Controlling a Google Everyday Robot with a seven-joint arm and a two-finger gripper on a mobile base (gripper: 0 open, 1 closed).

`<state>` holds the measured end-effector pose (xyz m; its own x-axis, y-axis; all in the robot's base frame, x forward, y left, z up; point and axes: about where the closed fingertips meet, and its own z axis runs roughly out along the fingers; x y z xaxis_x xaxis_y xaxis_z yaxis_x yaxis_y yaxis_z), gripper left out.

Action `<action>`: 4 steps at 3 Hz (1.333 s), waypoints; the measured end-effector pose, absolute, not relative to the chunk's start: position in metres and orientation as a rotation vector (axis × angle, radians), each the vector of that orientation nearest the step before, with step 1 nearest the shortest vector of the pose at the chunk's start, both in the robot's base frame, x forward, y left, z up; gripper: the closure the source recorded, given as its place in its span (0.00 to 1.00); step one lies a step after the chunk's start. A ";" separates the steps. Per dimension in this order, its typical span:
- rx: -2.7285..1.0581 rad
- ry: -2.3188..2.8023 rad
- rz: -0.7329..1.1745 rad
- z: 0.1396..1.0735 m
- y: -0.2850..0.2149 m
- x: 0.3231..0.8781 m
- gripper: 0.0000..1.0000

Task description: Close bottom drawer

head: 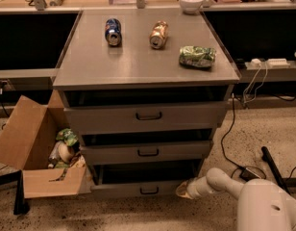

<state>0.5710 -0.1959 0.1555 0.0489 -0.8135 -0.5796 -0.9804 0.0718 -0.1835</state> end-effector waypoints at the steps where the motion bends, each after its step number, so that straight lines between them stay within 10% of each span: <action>1: -1.779 1.802 0.390 0.156 -0.196 0.571 0.81; 4: -1.779 1.802 0.391 0.155 -0.196 0.571 0.10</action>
Offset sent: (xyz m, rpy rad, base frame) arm 0.0000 0.0000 0.0000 0.0000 0.0000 0.0000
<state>0.5709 -0.1957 0.1555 0.0489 -0.8134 -0.5797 -0.9804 0.0717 -0.1833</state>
